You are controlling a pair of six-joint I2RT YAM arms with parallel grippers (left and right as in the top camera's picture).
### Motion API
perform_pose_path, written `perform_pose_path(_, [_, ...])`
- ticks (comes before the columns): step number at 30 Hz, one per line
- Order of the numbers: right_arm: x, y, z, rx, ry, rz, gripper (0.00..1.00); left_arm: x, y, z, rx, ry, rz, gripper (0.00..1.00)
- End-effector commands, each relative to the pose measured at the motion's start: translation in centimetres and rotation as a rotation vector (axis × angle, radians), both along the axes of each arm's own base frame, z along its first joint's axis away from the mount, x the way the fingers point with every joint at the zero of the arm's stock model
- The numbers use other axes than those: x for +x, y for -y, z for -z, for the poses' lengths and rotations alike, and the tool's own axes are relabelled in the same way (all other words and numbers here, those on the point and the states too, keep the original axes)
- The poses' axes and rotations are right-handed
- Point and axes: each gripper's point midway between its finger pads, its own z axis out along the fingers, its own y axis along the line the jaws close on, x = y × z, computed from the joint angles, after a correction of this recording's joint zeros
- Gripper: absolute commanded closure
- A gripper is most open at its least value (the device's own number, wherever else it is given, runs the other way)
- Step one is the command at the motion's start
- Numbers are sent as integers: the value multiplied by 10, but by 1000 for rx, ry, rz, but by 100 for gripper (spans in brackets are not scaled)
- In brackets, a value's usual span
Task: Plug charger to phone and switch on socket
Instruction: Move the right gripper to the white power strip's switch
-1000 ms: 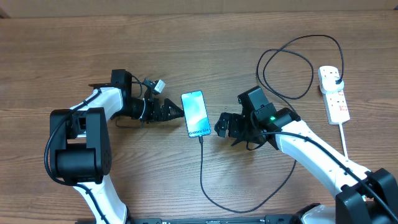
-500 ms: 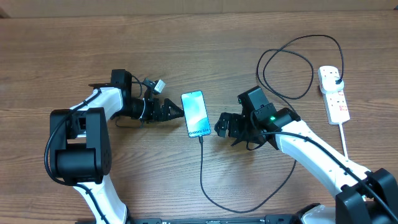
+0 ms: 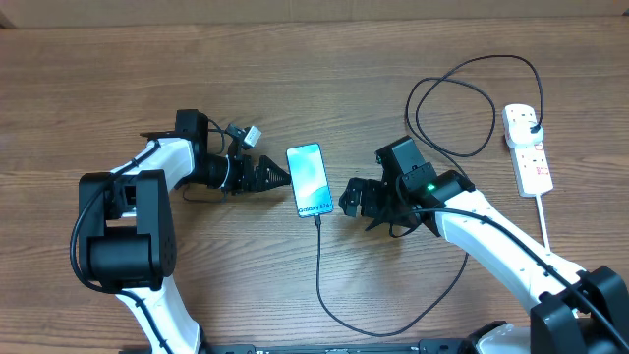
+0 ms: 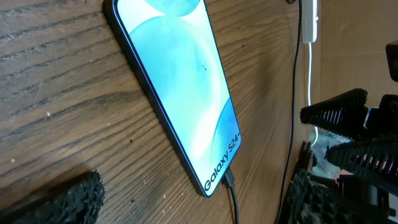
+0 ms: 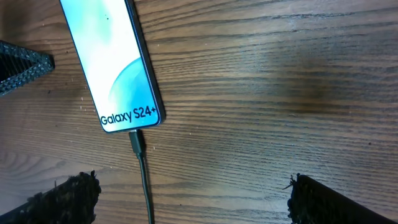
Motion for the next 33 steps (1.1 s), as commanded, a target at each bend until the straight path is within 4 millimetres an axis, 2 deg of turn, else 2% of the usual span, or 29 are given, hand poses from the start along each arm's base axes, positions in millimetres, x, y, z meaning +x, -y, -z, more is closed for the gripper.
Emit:
perform_pose_path(1, [8, -1, -10, 9, 33, 5, 0, -2, -16, 26, 141, -32, -15, 0])
perform_pose_path(12, [4, 6, -9, -2, -7, 40, 0, -2, -16, 26, 141, -32, -15, 0])
perform_pose_path(15, [11, 20, -23, -15, -34, 91, 0, -2, -16, 26, 141, -32, -15, 0])
perform_pose_path(17, [22, 37, -42, -20, -45, 149, 0, -2, -16, 26, 141, -32, -15, 0])
perform_pose_path(20, [39, 68, -73, -41, -37, 250, 0, -2, -16, 26, 141, -32, -15, 0])
perform_pose_path(22, [51, 97, -92, -76, -15, 333, 0, -2, -16, 26, 141, -32, -15, 0])
perform_pose_path(25, [67, 145, -113, -136, 35, 469, 0, -2, -16, 26, 141, -32, -15, 0])
perform_pose_path(26, [75, 179, -118, -176, 66, 563, 0, -2, -16, 26, 141, -32, -15, 0])
perform_pose_path(30, [73, 253, -115, -277, 66, 768, 0, -2, -16, 26, 141, -32, -15, 0])
perform_pose_path(33, [65, 298, -108, -306, 37, 940, 0, -2, -16, 26, 141, -32, -15, 0])
